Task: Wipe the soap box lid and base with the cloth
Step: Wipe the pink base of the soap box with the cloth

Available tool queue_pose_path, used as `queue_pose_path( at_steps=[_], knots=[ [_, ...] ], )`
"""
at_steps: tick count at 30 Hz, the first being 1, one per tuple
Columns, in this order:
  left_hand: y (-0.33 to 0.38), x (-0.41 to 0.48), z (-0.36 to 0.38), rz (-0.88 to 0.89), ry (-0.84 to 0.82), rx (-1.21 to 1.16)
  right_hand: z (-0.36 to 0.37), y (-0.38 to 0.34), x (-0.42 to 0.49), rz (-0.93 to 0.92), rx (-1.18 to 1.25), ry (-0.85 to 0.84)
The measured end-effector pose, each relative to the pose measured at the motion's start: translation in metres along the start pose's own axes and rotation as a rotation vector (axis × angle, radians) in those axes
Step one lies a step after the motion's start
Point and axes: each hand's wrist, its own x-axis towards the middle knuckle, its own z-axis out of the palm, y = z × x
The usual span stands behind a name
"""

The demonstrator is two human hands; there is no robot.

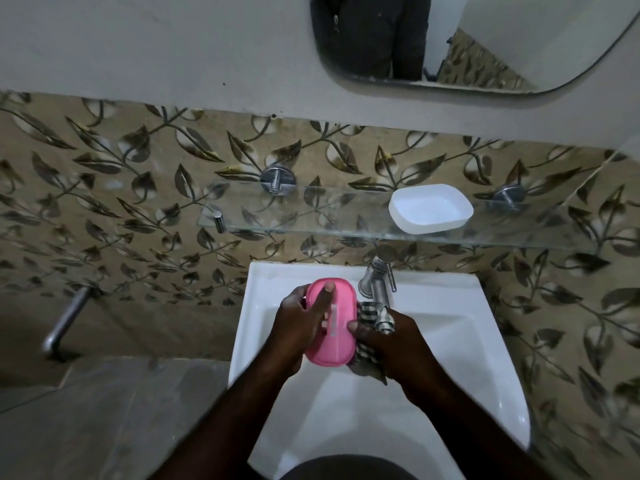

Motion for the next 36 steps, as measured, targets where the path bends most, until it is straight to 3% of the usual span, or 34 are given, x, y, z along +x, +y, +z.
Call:
queue_pose_path(
  at_steps=[6, 8, 11, 13, 21, 30, 36],
  knots=[
    [0.005, -0.006, -0.014, -0.022, -0.033, -0.349, -0.008, 0.004, 0.001, 0.097, 0.265, -0.135],
    [0.007, -0.014, -0.014, -0.042, -0.155, -0.519, -0.004, 0.008, 0.001, 0.144, 0.318, -0.168],
    [0.006, -0.023, -0.012, -0.241, -0.413, -0.672, 0.0, 0.011, 0.001, 0.159, 0.339, -0.2],
    [0.002, -0.026, -0.011, -0.281, -0.485, -0.718, -0.001, 0.011, 0.001, 0.157, 0.31, -0.189],
    [-0.011, -0.021, -0.017, -0.231, -0.496, -0.867, -0.01, -0.006, 0.003, 0.094, 0.246, -0.2],
    [-0.006, -0.022, -0.007, -0.166, -0.508, -0.924, -0.057, -0.03, 0.004, 0.006, 0.234, 0.011],
    [-0.018, -0.025, 0.001, -0.217, -0.353, -0.759, -0.059, -0.036, -0.009, -0.001, 0.234, -0.099]
  ],
)
